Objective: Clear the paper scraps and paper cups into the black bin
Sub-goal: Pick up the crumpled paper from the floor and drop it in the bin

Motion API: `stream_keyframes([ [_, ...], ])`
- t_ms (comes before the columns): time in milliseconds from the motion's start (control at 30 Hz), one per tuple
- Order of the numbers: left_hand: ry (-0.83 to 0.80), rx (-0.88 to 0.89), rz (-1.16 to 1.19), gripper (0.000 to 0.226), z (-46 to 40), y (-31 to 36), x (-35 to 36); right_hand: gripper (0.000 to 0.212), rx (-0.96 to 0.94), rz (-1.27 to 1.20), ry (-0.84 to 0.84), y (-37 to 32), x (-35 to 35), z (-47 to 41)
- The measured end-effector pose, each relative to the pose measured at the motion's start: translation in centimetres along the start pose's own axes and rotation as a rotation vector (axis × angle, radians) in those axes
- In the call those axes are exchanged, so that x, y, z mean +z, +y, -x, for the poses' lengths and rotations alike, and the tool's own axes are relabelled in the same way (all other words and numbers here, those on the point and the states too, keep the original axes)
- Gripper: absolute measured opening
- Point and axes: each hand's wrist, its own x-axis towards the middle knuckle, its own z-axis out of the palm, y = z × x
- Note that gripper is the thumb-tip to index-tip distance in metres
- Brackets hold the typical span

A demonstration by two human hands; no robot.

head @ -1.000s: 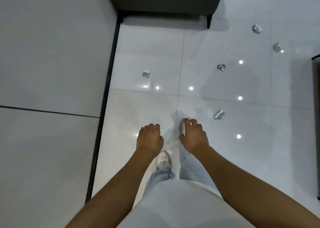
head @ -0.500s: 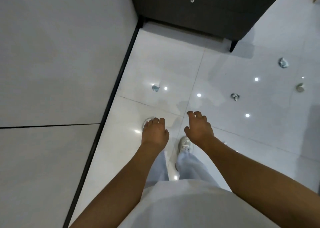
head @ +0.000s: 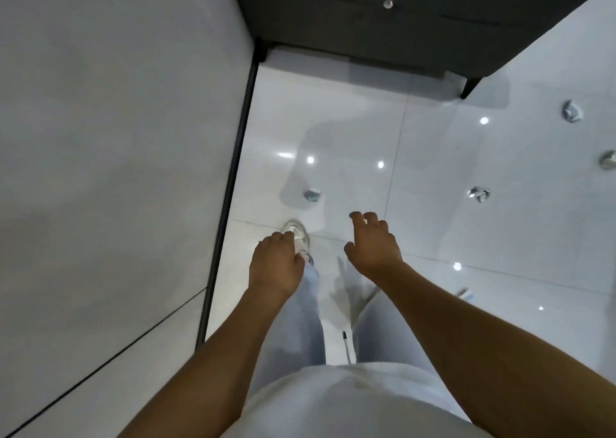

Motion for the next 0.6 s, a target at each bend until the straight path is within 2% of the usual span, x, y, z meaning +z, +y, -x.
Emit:
stream_keyframes([
  [267, -0.035, 0.050, -0.059, 0.038, -10.7, -4.7, 1.4, 0.056, 0.036, -0.067, -0.019, -2.7, 3.5, -10.3],
  [433, -0.094, 0.049, -0.058, 0.037, -16.6, -6.4, 6.5, 0.059, 0.062, -0.139, -0.052, -1.4, 9.2, -16.8],
  [600, -0.094, 0.065, -0.017, 0.036, -23.7, -8.5, 13.9, 0.063, 0.121, -0.284, 0.013, 0.3, 17.1, -25.6],
])
